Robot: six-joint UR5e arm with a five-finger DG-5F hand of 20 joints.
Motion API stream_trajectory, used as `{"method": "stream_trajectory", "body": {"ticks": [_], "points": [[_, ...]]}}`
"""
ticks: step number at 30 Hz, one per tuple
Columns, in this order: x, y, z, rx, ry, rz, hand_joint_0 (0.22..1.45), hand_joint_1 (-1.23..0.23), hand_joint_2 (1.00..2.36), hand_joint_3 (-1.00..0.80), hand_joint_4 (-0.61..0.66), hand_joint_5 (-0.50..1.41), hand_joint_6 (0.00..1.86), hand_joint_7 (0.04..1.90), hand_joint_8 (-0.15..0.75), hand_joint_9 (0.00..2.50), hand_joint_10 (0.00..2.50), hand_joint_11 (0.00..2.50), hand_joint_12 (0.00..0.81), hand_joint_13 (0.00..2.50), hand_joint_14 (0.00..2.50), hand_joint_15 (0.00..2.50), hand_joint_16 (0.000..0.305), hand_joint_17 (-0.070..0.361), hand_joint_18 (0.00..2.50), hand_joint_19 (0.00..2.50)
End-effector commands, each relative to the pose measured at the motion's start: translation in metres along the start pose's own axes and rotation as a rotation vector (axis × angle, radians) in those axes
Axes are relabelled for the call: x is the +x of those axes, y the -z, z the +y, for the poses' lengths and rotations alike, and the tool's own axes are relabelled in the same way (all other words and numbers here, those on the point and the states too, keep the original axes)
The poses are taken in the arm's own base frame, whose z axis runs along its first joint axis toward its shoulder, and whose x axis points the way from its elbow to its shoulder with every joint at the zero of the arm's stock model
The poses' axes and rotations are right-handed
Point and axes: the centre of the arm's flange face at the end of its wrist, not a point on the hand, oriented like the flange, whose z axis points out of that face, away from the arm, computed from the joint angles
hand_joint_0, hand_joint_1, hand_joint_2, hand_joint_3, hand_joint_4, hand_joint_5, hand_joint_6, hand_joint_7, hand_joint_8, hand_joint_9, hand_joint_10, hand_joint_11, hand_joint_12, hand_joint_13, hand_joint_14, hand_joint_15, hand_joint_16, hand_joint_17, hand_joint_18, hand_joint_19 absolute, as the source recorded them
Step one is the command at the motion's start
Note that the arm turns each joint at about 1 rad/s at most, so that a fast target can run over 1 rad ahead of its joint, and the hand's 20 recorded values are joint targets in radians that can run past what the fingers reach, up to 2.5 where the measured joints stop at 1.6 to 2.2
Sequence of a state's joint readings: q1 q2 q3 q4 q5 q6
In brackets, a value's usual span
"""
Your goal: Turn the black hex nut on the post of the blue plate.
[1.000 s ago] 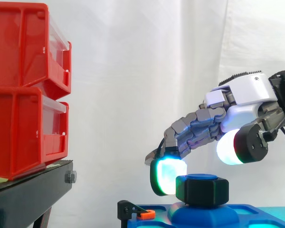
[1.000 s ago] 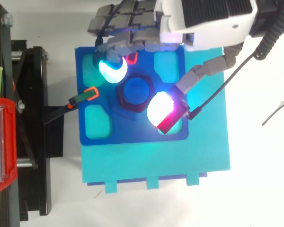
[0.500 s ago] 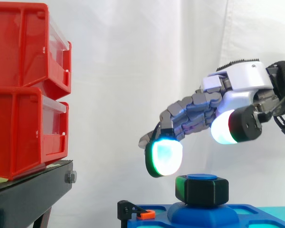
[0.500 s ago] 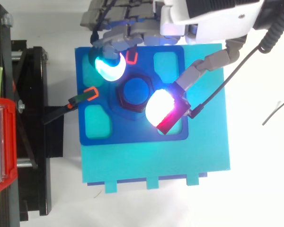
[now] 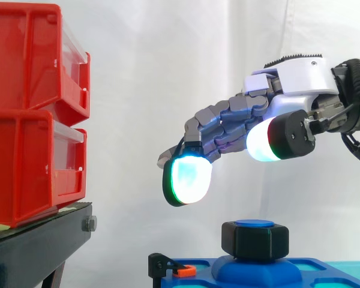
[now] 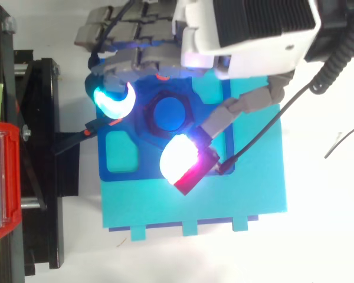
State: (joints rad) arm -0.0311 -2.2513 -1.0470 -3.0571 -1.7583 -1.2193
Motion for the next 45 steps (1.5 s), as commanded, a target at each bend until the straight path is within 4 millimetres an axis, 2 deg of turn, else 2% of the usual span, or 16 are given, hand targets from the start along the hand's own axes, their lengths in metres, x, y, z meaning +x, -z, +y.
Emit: {"method": "stream_trajectory", "body": {"ticks": [1, 10, 19, 33, 45], "points": [[0.005, -0.005, 0.011, 0.017, 0.001, 0.002, 0.45, -0.45, 1.0, -0.5, 0.22, -0.19, 0.5, 1.03, 0.262, 0.3, 0.0, 0.0, 0.387, 0.23, 0.0, 0.01, 0.06, 0.136, 0.1, 0.14], [0.016, -0.01, 0.03, 0.043, 0.002, 0.019, 0.45, -0.45, 1.0, -0.5, 0.22, -0.18, 0.5, 1.03, 0.264, 0.3, 0.0, 0.0, 0.387, 0.24, 0.0, 0.0, 0.06, 0.136, 0.1, 0.14], [0.031, -0.013, 0.04, 0.061, 0.003, 0.029, 0.45, -0.45, 1.0, -0.5, 0.22, -0.19, 0.5, 1.03, 0.263, 0.3, 0.0, 0.0, 0.387, 0.23, 0.0, 0.0, 0.06, 0.136, 0.1, 0.15], [0.035, -0.012, 0.041, 0.062, 0.003, 0.043, 0.45, -0.45, 1.0, -0.5, 0.22, -0.19, 0.5, 1.03, 0.263, 0.3, 0.0, 0.0, 0.386, 0.24, 0.0, 0.0, 0.06, 0.136, 0.1, 0.14], [0.039, -0.006, 0.031, 0.08, 0.0, 0.066, 0.45, -0.45, 1.0, -0.5, 0.22, -0.19, 0.5, 1.03, 0.263, 0.3, 0.0, 0.0, 0.386, 0.24, 0.0, 0.0, 0.06, 0.135, 0.11, 0.14]]}}
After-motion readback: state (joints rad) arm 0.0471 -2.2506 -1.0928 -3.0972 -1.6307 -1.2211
